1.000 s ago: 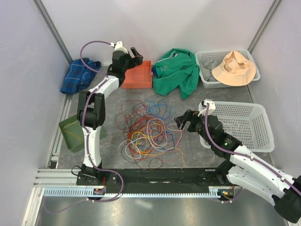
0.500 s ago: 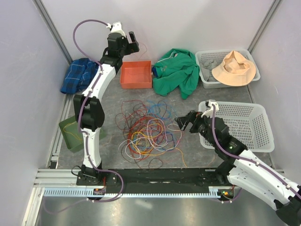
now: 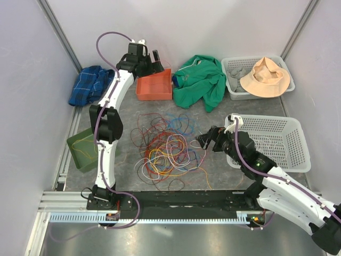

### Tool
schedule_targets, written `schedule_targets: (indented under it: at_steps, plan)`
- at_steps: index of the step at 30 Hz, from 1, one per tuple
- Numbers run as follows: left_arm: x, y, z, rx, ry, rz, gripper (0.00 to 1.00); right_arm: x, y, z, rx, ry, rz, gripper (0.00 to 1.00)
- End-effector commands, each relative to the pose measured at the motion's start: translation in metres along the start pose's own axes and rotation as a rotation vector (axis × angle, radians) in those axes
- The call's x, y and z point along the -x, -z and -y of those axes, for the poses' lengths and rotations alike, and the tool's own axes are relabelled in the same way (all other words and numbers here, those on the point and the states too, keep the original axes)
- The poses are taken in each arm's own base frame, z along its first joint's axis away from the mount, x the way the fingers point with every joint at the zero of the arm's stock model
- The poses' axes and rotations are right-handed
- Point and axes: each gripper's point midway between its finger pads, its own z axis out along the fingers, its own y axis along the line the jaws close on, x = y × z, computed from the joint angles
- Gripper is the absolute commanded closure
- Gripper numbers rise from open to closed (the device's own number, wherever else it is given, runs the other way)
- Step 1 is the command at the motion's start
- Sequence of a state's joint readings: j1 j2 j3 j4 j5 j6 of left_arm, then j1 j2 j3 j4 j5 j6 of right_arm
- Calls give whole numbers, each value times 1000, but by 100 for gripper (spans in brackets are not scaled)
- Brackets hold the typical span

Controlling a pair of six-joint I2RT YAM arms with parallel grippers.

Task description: Untangle the cables

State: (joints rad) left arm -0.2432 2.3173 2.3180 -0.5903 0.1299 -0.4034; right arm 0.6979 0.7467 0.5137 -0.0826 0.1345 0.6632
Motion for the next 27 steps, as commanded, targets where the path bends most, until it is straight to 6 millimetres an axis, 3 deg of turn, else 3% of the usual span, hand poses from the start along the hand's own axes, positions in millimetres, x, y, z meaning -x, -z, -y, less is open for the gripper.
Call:
schedule_targets:
  at_steps: [1,6,10,12,13,14,19,21,22,24,25,27]
  plan:
    - [-25,4,2,-52,91,-137,0,14,3,-12,39,-18,48,2]
    - [-37,3,-14,-61,175,-210,0,19,-8,-18,45,-9,48,2]
    - [-28,9,-11,-136,351,-242,0,45,-26,-34,49,-4,105,2]
    - [-20,18,-3,-162,360,-232,1,50,-45,-33,9,18,107,2]
    - [-17,22,0,-164,375,-227,0,69,-51,-44,10,24,137,2]
    - [-18,24,0,-159,386,-231,0,63,-68,-40,-25,35,111,2]
    - [-15,43,6,-156,408,-230,0,110,-116,-48,-37,-38,261,5]
    - [-18,46,7,-145,394,-230,0,116,-144,-55,43,-105,255,10]
    - [-19,47,8,-143,377,-226,0,140,-153,-61,82,-139,288,13]
    - [-23,47,6,-114,352,-222,0,142,-182,-64,136,-169,268,17]
    - [-22,50,6,-106,332,-212,0,159,-188,-79,203,-172,276,19]
    - [-27,49,4,-84,312,-212,0,150,-213,-85,253,-179,248,23]
